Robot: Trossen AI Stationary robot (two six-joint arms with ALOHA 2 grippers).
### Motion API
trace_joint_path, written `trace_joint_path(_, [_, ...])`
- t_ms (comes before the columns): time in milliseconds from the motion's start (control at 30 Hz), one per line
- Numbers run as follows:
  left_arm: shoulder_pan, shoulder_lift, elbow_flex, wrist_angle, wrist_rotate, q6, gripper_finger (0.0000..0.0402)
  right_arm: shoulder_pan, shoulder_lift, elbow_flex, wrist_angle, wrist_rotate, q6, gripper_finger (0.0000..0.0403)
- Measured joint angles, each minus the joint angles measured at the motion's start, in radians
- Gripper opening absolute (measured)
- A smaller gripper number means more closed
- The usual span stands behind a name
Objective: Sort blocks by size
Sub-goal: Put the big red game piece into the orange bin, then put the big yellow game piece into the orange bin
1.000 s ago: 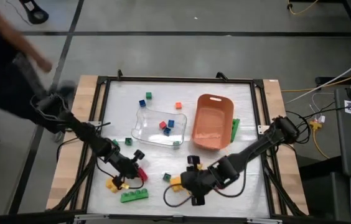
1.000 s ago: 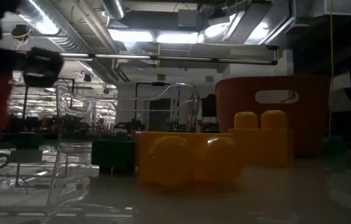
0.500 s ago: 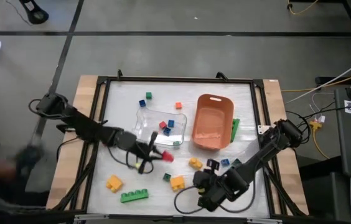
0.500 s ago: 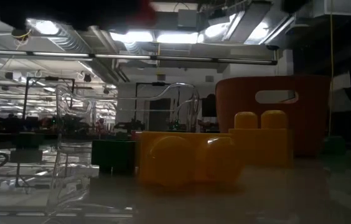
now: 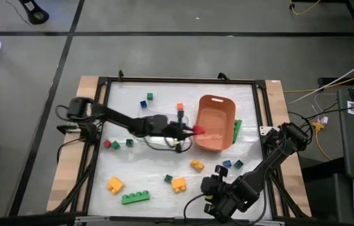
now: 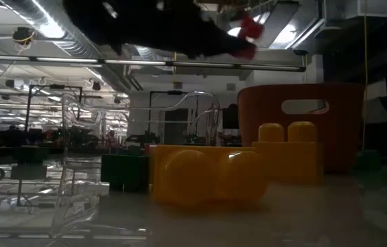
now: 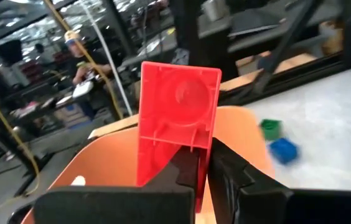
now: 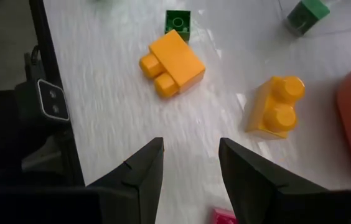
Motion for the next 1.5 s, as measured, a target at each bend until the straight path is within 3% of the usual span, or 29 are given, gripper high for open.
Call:
trace_joint_path(233, [0.046,0.122,0.147,-0.100,0.000,-0.075,0.0059,-0.002,0.000,0.000,-0.003,-0.008,0.007,0.0159])
trace_joint_path(367, [0.048,0.125,0.183,-0.189,0.001,-0.080,0.0109,-0.002,0.000,0.000,-0.003,-0.001,0.007,0.0159])
trace_joint_path(533, [0.023,0.071,0.189,-0.255,0.001,-0.050,0.0146,-0.003,0.000,-0.004,-0.005,0.089,0.080,0.0159])
trace_joint_path(800, [0.000,-0.135,0.190,-0.669,-0.003,-0.048,0.0152,-0.003,0.000,-0.062,-0.025,0.194,0.385,0.0159])
trace_joint_path(1033, [-0.010,-0.280,0.189,-1.012,-0.002,-0.147,0.0153,-0.032,0.002,-0.145,0.004,0.205,0.455,0.0159])
trace_joint_path(1200, [-0.027,-0.319,0.189,-1.110,0.001,-0.187,0.0153,-0.064,0.002,-0.205,0.064,0.212,0.442,0.0159])
trace_joint_path(1500, [-0.052,-0.314,0.189,-1.129,0.002,-0.186,0.0153,-0.090,0.002,-0.277,0.150,0.231,0.425,0.0159])
